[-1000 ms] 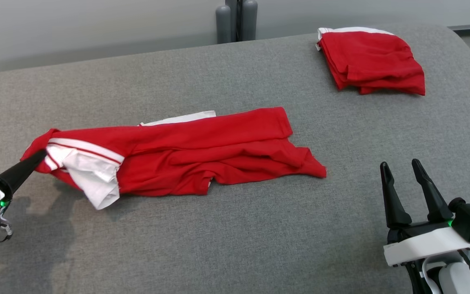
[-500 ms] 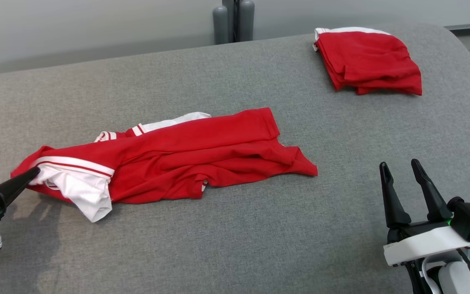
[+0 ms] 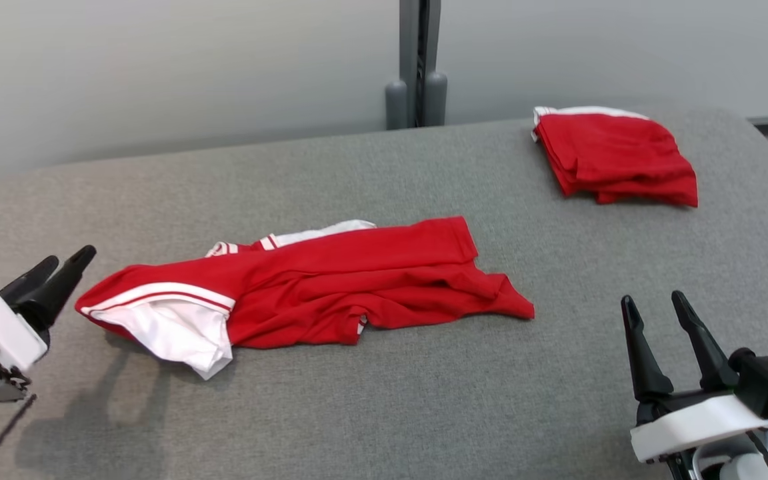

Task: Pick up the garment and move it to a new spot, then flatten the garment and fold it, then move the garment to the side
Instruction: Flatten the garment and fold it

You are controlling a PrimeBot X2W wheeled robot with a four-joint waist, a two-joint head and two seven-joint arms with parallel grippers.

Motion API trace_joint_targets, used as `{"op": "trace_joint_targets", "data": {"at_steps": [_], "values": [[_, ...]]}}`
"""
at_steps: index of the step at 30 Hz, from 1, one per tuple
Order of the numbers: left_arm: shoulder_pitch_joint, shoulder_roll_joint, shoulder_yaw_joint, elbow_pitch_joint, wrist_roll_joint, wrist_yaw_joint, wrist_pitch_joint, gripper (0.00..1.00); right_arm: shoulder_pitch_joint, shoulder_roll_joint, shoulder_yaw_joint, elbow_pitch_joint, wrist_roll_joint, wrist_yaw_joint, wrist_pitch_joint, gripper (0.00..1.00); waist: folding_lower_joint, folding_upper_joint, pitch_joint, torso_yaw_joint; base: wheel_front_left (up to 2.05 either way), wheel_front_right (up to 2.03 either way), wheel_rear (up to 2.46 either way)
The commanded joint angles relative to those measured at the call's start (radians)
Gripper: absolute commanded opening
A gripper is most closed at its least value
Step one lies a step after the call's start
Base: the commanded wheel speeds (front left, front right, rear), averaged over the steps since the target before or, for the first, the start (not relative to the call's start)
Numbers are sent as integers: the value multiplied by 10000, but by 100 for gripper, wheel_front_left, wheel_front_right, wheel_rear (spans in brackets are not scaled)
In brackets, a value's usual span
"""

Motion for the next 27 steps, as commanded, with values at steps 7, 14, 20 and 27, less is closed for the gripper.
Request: {"op": "trace_joint_targets", "data": {"at_steps": [7, 14, 20, 27], "values": [[1388, -443, -442, -1784, 1813, 615, -2122, 100, 540, -1, -130, -49, 99, 3, -38, 100, 0, -1, -739, 594, 0, 0, 0], [2438, -1232, -699, -2906, 3254, 1794, -3944, 100, 702, 62, -278, -262, 49, 3, -38, 100, 0, -1, -802, 740, 0, 0, 0], [3269, -2031, -887, -3565, 4319, 2680, -5664, 100, 756, 175, -383, -555, -52, 3, -38, 100, 0, -1, -841, 739, 0, 0, 0], [3889, -2487, -1099, -3690, 5335, 3241, -7121, 100, 879, 270, -546, -998, -157, 3, -38, 100, 0, -1, -900, 833, 0, 0, 0]]}}
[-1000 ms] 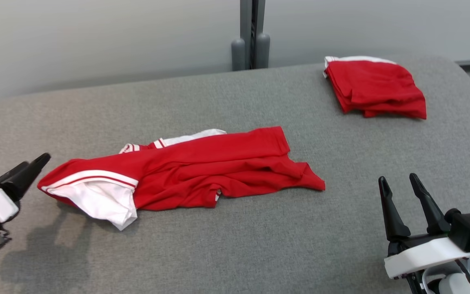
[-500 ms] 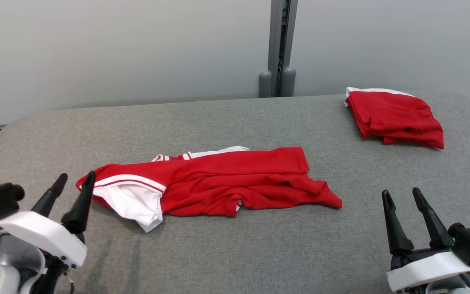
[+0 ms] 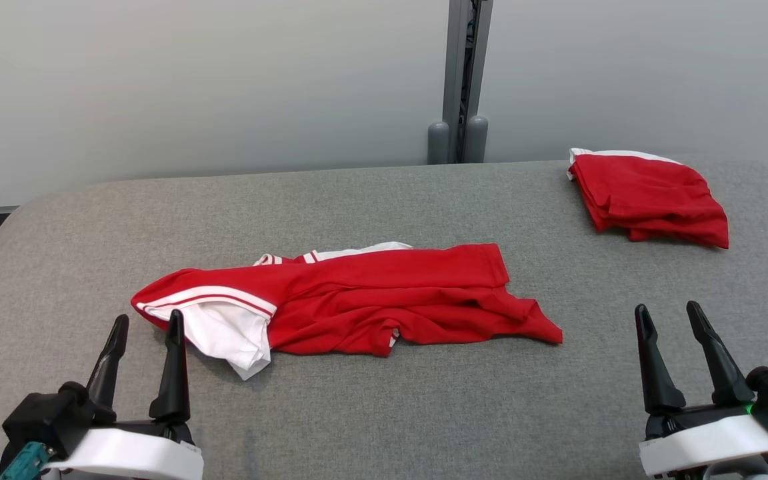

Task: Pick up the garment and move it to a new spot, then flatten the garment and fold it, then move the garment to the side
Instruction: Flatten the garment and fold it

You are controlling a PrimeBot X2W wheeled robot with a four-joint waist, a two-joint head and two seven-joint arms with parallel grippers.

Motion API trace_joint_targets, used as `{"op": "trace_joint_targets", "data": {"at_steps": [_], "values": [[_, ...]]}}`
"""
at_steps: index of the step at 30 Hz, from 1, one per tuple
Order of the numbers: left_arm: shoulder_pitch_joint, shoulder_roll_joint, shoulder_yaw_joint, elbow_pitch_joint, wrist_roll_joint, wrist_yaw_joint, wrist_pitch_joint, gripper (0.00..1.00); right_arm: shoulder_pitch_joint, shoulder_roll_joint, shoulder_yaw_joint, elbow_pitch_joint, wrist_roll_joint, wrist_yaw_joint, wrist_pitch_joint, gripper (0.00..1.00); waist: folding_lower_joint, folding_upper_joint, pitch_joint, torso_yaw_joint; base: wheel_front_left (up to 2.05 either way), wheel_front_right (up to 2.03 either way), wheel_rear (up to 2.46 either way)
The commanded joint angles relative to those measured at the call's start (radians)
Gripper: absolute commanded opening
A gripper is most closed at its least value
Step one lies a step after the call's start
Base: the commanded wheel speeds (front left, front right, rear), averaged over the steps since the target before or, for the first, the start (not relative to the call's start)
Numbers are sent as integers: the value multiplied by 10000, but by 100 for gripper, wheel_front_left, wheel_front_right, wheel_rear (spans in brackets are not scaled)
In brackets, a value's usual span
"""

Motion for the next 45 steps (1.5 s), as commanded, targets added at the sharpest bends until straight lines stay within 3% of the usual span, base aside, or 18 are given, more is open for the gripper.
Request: {"op": "trace_joint_targets", "data": {"at_steps": [1, 5, 22, 35, 42, 45], "values": [[75, -67, 12, 44, 169, 92, -204, 100, 83, 9, -53, -101, -48, 3, -38, 100, 0, 0, -5, 7, 0, 0, 0], [343, -351, -20, 269, 752, 170, -521, 100, 172, 18, -118, -236, -91, 3, -38, 100, 0, 0, -23, 57, 0, 0, 0], [273, -1213, 488, 822, 1310, -678, -604, 100, 54, -225, 139, 24, -30, 3, -38, 100, 0, 0, -43, 153, 0, 0, 0], [-123, -1485, 406, 1051, 1485, -1192, -592, 100, -2750, -1088, 1565, 3008, 914, 3, 293, 100, 0, 0, 648, 818, 0, 0, 0], [-663, -1693, 338, 1198, 1525, -1453, -592, 100, -4875, -1342, 2329, 4948, 1948, 4, 1179, 100, 0, 0, 1633, 1431, 0, 0, 0], [-994, -1850, 311, 1379, 1573, -1646, -593, 100, -5859, -1595, 2751, 6060, 2501, 4, 2204, 100, 0, 0, 2131, 1846, 0, 0, 0]]}}
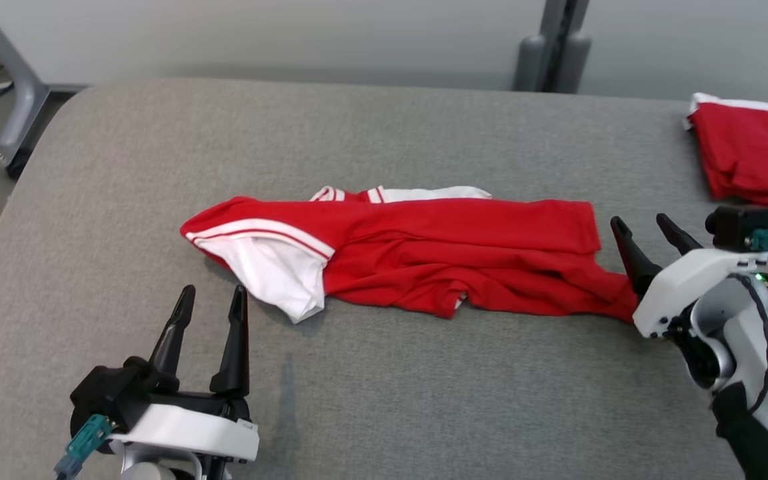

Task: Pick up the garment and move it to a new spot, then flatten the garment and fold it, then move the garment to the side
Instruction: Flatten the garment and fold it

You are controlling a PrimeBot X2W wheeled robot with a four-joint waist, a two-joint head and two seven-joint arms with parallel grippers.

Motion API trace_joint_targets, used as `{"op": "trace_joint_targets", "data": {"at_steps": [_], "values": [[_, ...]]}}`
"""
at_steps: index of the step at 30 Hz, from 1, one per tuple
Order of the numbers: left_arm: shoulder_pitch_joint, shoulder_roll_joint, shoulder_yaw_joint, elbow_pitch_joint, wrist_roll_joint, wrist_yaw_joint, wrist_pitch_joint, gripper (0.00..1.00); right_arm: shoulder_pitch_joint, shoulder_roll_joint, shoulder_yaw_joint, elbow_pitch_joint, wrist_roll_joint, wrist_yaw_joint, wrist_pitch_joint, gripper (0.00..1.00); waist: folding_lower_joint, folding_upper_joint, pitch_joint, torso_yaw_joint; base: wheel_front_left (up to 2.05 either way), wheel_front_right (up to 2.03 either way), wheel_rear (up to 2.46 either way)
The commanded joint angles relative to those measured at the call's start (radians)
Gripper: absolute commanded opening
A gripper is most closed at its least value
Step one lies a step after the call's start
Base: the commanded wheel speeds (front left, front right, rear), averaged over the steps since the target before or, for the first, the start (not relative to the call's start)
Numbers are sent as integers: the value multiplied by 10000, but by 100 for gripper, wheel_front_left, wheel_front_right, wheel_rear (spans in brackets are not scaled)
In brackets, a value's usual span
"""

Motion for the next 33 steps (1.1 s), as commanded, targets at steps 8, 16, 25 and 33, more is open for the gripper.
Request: {"op": "trace_joint_targets", "data": {"at_steps": [8, 16, 25, 33], "values": [[-443, -242, 210, 293, 238, -287, -20, 100, -1098, -370, 460, 1149, 1028, 5, 1240, 100, 0, 0, 712, 823, 0, 0, 0], [-453, -453, 417, 453, 448, -499, -20, 100, -1444, -217, 692, 1759, 1553, 5, 1592, 100, 0, 0, 696, 889, 0, 0, 0], [-402, -571, 548, 587, 625, -633, -20, 100, -1483, -237, 1067, 2041, 1906, 5, 1416, 0, 0, 0, 567, 834, 0, 0, 0], [-283, -589, 629, 732, 735, -690, -20, 100, -1434, -138, 1288, 1989, 2211, 5, 940, 0, 0, 0, 258, 762, 0, 0, 0]]}}
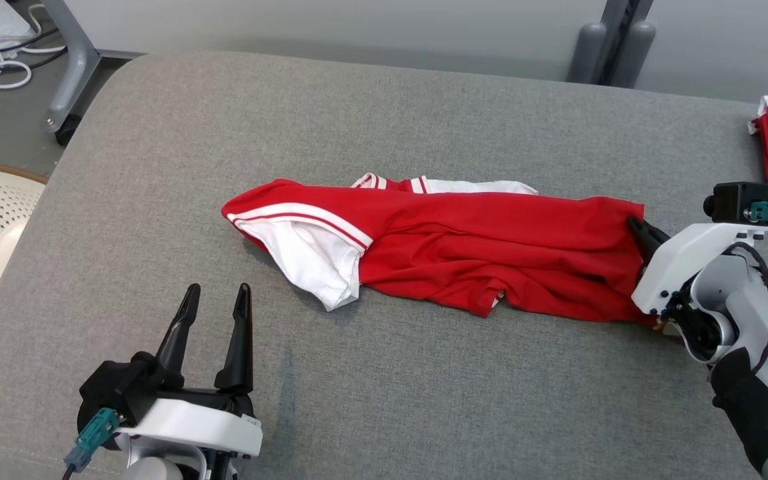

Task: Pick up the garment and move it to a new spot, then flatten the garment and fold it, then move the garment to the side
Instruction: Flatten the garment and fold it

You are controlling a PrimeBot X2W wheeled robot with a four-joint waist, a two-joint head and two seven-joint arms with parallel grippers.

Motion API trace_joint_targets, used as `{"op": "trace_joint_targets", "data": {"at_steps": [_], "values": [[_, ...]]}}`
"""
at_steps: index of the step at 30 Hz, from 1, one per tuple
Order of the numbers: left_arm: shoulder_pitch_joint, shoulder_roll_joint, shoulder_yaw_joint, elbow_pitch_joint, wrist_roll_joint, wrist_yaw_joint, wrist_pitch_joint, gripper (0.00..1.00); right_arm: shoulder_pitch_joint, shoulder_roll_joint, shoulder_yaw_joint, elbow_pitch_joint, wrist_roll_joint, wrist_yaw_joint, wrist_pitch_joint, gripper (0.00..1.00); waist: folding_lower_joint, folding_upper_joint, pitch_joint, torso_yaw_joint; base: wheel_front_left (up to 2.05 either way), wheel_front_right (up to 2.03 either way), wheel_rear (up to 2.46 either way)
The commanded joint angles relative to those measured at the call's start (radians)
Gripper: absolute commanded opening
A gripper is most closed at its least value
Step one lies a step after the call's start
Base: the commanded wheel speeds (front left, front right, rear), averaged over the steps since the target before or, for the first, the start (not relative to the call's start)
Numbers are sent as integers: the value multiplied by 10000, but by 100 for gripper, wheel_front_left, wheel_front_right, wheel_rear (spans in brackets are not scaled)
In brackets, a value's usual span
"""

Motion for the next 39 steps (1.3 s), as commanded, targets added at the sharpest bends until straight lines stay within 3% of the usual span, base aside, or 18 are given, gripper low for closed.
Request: {"op": "trace_joint_targets", "data": {"at_steps": [1, 13, 28, 33, 39], "values": [[39, 24, 47, 21, 87, -30, -18, 100, 66, 19, 68, -111, 164, 3, -126, 0, 0, 0, -193, -78, 0, 0, 0], [663, 131, 2, 188, 46, 62, 64, 100, 1682, 0, 481, -2382, 2491, 4, 621, 0, 0, 0, -1647, -889, 0, 0, 0], [1368, 228, -14, -83, -187, 268, 263, 100, 5174, -1763, 364, -6442, 4906, 6, 2882, 0, 0, 0, -2442, -1643, 0, 0, 0], [1389, 235, -70, -134, -188, 294, 293, 100, 6022, -2238, 235, -6776, 4910, 6, 3614, 0, 0, 0, -2368, -1668, 0, 0, 0], [1254, 258, -179, -59, -214, 241, 342, 100, 6162, -1808, -118, -6074, 4261, 6, 3417, 0, 0, 0, -2174, -1487, 0, 0, 0]]}}
